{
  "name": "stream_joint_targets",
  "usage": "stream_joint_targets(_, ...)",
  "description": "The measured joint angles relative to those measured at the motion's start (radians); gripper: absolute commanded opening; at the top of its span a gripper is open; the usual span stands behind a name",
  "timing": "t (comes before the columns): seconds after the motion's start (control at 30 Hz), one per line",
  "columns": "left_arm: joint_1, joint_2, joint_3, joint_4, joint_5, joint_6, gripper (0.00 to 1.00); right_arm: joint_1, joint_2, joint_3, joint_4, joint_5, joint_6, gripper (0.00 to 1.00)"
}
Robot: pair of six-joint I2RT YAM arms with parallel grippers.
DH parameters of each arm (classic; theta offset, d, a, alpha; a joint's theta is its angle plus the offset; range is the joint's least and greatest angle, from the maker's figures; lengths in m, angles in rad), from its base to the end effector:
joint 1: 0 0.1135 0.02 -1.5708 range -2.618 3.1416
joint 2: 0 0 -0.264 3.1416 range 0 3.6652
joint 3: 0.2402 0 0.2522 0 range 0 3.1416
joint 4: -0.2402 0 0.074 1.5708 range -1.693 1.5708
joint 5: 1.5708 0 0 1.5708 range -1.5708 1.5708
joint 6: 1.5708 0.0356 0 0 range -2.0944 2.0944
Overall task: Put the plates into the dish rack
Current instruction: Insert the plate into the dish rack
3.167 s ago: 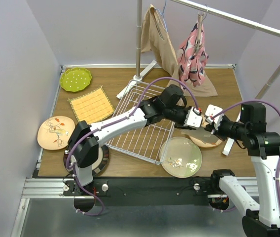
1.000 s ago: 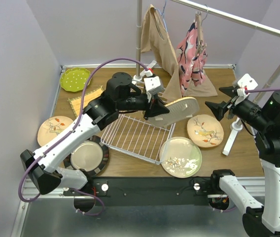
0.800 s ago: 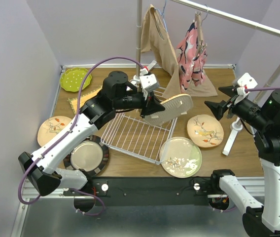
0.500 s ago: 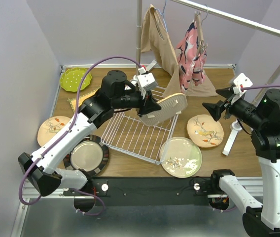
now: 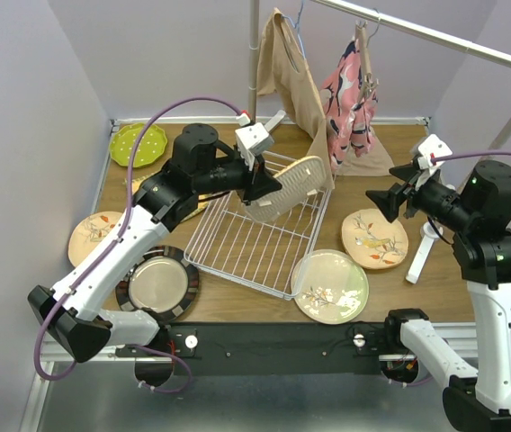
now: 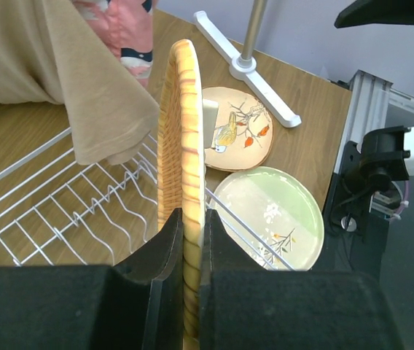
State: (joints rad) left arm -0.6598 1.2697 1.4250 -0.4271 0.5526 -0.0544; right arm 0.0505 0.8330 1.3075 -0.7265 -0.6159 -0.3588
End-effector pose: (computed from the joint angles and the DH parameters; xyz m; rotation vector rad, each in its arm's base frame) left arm 0.2058 -0.1833 0.4348 0.9460 1.6723 -0.9976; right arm 0.1315 0.0272 0.4484 -0.7720 1.6131 0.3391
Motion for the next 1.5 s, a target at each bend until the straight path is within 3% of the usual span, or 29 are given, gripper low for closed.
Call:
stream_joint_targets(0.37, 0.071, -0.002, 0.023, -0.056, -0.113, -0.019, 0.0, 0.0, 0.008, -0.055, 0.0, 0.009, 0.0, 0.76)
stream_joint_targets(0.87, 0.256, 0.078, 0.133, -0.1, -0.176, -0.027, 0.0, 0.0, 0.03, -0.117, 0.005, 0.018, -0.009, 0.76)
stream_joint_targets(1.5, 0.298, 0.249, 0.25, -0.193, -0.294, -0.049, 0.0, 0.0, 0.037, -0.144, 0.029, 0.026, -0.008, 0.76)
